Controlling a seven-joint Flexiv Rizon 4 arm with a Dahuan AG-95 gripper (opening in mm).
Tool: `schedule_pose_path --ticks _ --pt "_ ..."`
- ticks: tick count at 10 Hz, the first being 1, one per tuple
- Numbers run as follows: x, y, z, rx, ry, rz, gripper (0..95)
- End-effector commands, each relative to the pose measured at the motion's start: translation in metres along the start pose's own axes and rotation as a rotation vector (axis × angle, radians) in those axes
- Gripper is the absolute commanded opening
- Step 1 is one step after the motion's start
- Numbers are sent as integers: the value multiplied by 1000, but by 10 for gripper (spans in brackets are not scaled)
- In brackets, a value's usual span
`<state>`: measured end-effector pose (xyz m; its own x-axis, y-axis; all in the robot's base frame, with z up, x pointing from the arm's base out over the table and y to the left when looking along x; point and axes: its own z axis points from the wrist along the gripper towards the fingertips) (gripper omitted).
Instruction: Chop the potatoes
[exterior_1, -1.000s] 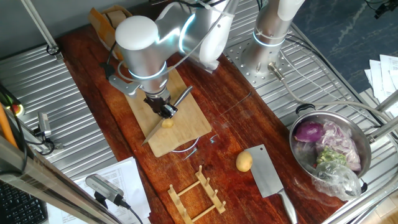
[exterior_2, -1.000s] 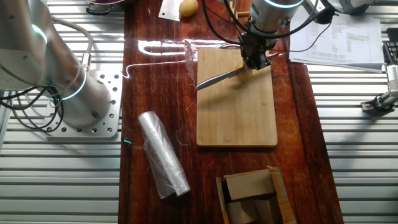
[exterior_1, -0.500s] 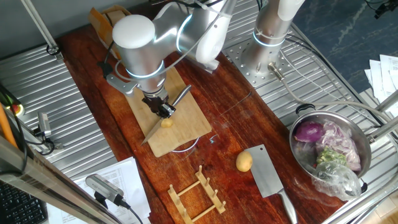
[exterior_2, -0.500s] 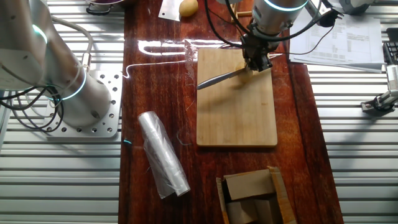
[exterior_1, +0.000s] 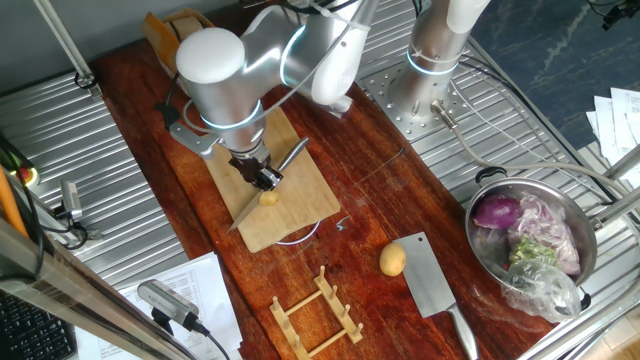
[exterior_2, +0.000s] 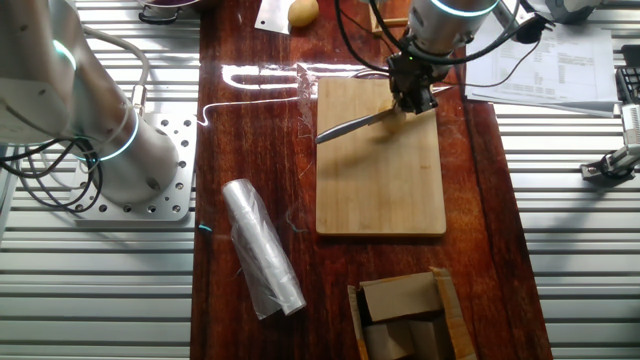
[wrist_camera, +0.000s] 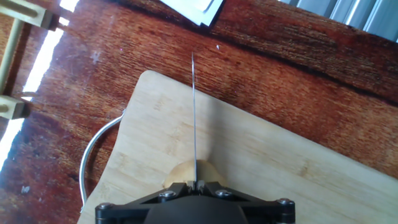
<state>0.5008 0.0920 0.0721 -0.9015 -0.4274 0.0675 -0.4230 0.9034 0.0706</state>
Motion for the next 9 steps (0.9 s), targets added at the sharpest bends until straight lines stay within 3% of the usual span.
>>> schedule_pose_path --ticks 1,6,7,9 --pt "5 0 -9 -3 13 -9 0" --pt "7 1 -14 -10 13 -8 0" --pt "5 0 -11 -8 13 -9 0" --pt "0 -7 7 -2 5 -14 0"
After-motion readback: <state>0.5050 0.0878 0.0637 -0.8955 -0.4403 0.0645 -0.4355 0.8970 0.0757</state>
